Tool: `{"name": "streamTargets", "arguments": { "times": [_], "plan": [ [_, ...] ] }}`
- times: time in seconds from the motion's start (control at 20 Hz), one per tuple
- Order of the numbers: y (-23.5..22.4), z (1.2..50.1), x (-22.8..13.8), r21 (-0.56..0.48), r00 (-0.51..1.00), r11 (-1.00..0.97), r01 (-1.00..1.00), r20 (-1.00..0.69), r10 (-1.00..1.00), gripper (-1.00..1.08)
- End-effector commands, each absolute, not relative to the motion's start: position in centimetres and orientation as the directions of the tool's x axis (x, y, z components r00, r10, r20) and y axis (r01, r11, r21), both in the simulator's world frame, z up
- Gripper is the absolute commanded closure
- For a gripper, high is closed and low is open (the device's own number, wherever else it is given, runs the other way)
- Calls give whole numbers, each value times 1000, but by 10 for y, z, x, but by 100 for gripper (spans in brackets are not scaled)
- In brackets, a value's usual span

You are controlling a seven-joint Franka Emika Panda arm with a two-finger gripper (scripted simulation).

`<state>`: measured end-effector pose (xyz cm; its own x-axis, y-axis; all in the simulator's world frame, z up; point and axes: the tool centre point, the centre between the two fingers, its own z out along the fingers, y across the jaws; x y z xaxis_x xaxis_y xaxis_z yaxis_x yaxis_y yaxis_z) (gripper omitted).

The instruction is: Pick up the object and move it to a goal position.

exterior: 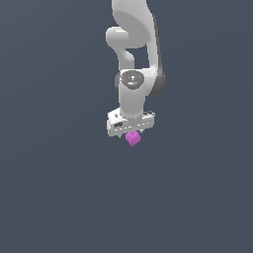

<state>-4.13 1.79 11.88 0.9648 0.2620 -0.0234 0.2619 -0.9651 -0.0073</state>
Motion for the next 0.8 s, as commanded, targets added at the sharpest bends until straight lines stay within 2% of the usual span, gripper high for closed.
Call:
{"name": "streamTargets", "arguments": {
  "times": [0.0,0.35,0.75],
  "plan": [
    [22,112,-49,-6,942,-942,335,-18,335,-92],
    [30,98,-67,-3,873,-873,487,-7,487,-92],
    [35,91,-77,0,825,-825,566,0,566,-92]
  ]
}}
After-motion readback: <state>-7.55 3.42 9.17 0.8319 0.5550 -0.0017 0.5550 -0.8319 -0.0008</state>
